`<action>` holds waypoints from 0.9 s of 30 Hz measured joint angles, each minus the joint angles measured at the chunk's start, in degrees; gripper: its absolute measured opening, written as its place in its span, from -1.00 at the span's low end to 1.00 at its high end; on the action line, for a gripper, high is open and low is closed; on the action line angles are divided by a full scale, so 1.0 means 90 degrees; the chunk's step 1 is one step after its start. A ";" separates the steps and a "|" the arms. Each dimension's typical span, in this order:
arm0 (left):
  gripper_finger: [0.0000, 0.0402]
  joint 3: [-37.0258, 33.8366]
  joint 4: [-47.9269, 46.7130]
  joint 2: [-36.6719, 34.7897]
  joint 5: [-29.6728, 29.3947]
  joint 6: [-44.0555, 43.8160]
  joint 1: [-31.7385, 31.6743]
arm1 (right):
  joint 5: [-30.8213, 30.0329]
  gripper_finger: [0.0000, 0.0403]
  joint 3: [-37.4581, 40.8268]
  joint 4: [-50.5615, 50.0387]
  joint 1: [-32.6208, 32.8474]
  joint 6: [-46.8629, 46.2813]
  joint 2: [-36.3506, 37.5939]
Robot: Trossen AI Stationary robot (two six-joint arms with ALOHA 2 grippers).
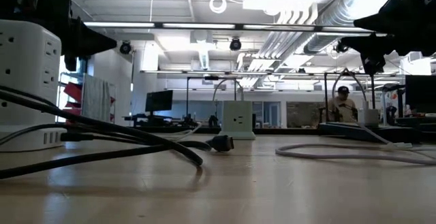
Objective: Insert USB
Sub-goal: Return to Home Position
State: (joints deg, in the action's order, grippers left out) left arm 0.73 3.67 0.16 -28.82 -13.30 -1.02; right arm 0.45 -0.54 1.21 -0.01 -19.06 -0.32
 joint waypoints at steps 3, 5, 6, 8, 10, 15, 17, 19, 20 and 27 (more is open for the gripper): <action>-1.00 0.0000 -0.0002 0.0002 -0.0005 0.0000 0.0000 | 0.0000 -0.12 0.0000 0.0000 -0.0001 0.0000 -0.0005; -1.00 0.0000 -0.0001 0.0002 -0.0019 0.0000 0.0000 | 0.0000 -0.12 0.0001 -0.0002 0.0000 0.0001 0.0000; -1.00 0.0000 -0.0001 0.0004 -0.0019 0.0000 0.0000 | 0.0000 -0.12 0.0002 0.0000 0.0000 -0.0001 0.0000; -1.00 0.0000 -0.0001 0.0002 -0.0024 0.0000 0.0000 | 0.0000 -0.12 0.0002 0.0000 0.0000 0.0001 0.0000; -1.00 0.0000 -0.0001 0.0005 -0.0024 0.0000 0.0001 | 0.0000 -0.12 0.0002 -0.0002 0.0000 0.0001 -0.0002; -1.00 -0.0002 -0.0006 0.0000 0.0240 0.0191 0.0061 | -0.0002 -0.12 0.0002 -0.0002 0.0000 -0.0001 -0.0005; -1.00 -0.0002 -0.0071 0.0003 0.0982 0.0485 0.0070 | -0.0001 -0.12 0.0002 -0.0002 -0.0001 -0.0001 0.0000; -1.00 -0.0002 -0.0139 0.0000 0.2109 0.0883 0.0073 | -0.0002 -0.12 0.0002 -0.0002 0.0000 -0.0001 -0.0007; -1.00 -0.0002 -0.0224 0.0000 0.2599 0.1127 0.0073 | -0.0002 -0.12 0.0002 -0.0002 0.0000 -0.0001 -0.0007; -1.00 -0.0005 -0.0365 0.0000 0.3038 0.1741 -0.0126 | -0.0002 -0.12 0.0005 -0.0002 -0.0002 -0.0001 -0.0005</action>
State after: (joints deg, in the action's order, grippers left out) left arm 0.69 0.38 0.16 -1.48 2.37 -2.15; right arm 0.43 -0.49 1.19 -0.03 -19.07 -0.36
